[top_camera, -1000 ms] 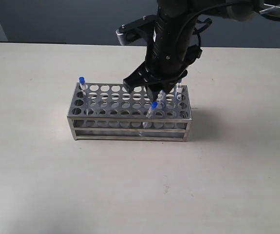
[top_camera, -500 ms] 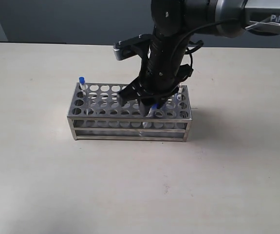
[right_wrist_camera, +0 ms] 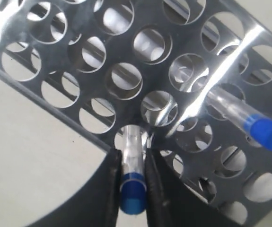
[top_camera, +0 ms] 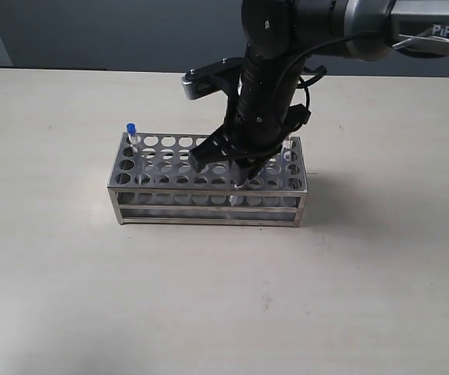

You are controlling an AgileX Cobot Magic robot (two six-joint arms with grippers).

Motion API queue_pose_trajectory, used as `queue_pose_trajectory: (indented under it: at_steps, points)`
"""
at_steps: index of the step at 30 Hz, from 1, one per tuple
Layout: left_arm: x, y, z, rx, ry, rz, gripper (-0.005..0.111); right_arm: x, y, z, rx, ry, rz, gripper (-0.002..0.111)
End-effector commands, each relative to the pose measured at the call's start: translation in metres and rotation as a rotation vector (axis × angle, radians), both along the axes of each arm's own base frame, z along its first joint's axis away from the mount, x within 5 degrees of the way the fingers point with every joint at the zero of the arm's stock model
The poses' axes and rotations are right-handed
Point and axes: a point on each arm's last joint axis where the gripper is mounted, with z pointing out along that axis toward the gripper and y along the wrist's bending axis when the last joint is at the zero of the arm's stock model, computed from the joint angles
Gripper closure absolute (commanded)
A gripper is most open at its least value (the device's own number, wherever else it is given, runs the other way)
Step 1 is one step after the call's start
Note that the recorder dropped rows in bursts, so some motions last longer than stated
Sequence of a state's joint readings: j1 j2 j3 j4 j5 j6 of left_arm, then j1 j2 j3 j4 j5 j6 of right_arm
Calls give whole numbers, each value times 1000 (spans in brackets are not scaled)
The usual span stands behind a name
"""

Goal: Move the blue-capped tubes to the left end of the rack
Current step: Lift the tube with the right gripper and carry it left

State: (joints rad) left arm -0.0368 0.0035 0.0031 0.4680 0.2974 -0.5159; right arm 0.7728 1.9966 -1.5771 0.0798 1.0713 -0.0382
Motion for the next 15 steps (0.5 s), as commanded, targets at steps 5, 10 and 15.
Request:
queue_pose_trajectory:
  at_steps: [5, 10, 15]
  points:
    - [0, -1, 2, -3, -13, -8, 106, -7, -13, 63, 83, -133, 23, 108]
    - [0, -1, 2, -3, -13, -8, 106, -16, -7, 79, 129, -164, 106, 108]
    - [0, -1, 2, -3, -13, -8, 106, -10, 31, 105, 196, -256, 239, 109]
